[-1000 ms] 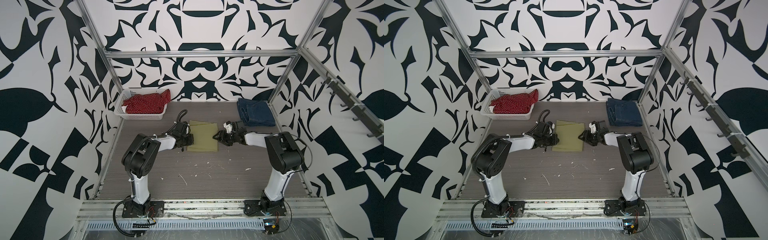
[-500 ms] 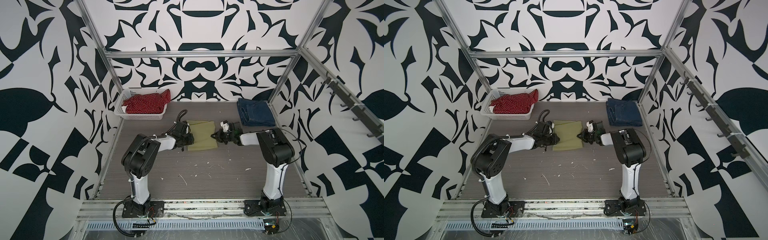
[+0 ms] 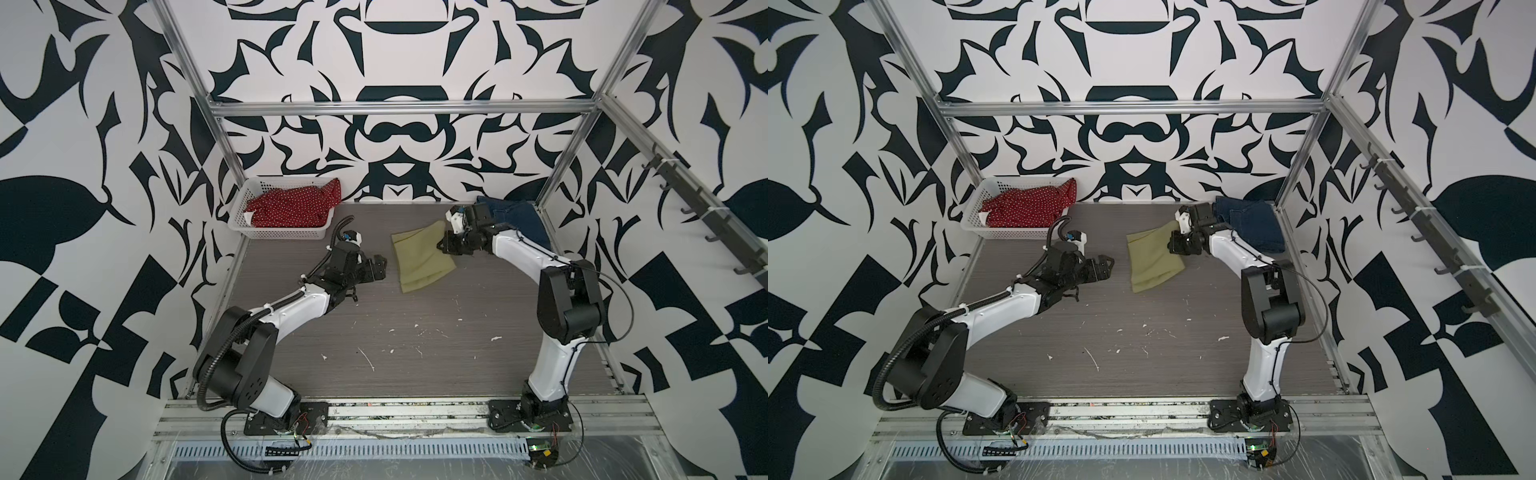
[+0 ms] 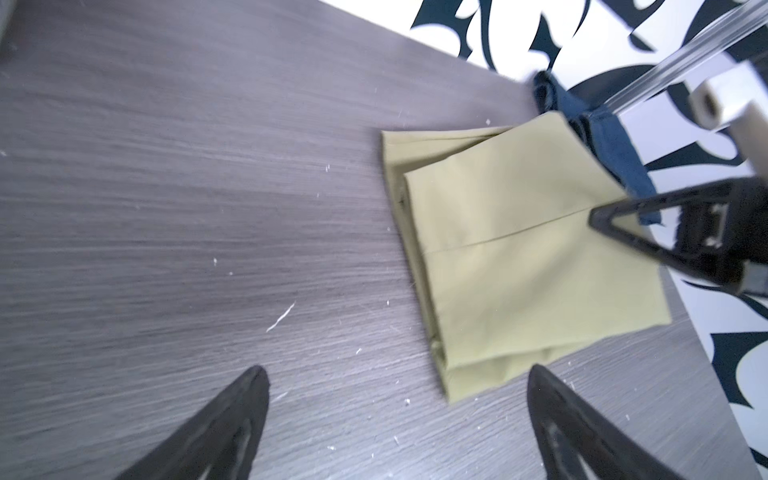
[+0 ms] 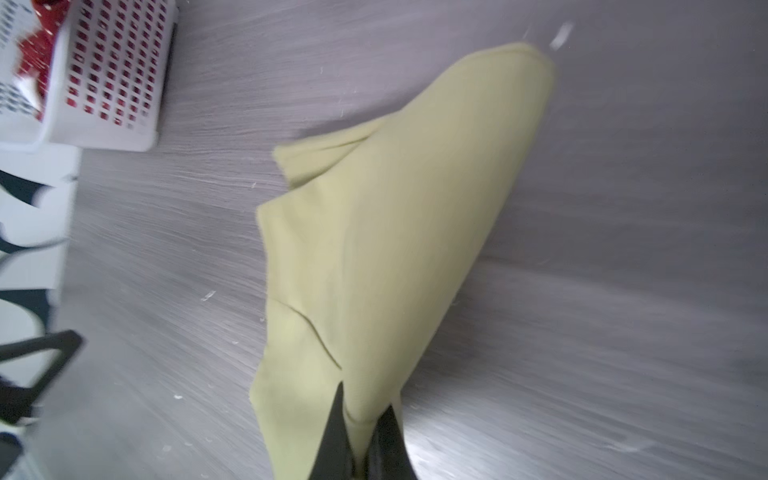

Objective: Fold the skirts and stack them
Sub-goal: 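Carry the folded green skirt with the right gripper onto the denim skirt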

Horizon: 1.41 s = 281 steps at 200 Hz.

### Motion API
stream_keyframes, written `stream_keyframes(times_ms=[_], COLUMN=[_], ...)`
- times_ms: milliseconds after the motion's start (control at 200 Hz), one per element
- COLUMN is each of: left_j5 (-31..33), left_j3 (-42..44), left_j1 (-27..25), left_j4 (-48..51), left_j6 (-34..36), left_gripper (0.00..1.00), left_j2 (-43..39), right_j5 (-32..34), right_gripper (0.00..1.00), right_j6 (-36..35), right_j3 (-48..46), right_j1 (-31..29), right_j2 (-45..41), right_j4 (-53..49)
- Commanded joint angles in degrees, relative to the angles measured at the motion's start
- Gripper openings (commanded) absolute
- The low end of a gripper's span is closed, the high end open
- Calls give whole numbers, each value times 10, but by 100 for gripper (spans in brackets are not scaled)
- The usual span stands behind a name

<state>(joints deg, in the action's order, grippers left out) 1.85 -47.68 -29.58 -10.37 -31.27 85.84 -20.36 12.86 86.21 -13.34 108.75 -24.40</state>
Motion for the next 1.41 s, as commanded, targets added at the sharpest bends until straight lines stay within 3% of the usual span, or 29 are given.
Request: stream_keyframes(times_ms=[0, 210, 425, 785, 1140, 1400], left_j5=[11, 4, 25, 31, 20, 21], left_j3=[13, 21, 25, 25, -1, -12], left_j1=[1, 1, 1, 1, 1, 1], left_j4=[-12, -1, 34, 47, 54, 64], left_j6=[9, 12, 24, 22, 23, 27], left_gripper=[99, 99, 99, 99, 99, 99], left_j2=[-8, -13, -31, -32, -6, 5], right_j5=[74, 147, 149, 138, 103, 124], right_gripper=[0, 0, 0, 0, 0, 0], right_j6=[-125, -192, -214, -230, -205, -225], right_j3=[81, 216, 371, 611, 633, 617], right_j1=[27, 82, 133, 161, 195, 220], right_j2=[4, 55, 128, 234, 245, 255], right_j4=[-150, -231, -285, -355, -324, -290])
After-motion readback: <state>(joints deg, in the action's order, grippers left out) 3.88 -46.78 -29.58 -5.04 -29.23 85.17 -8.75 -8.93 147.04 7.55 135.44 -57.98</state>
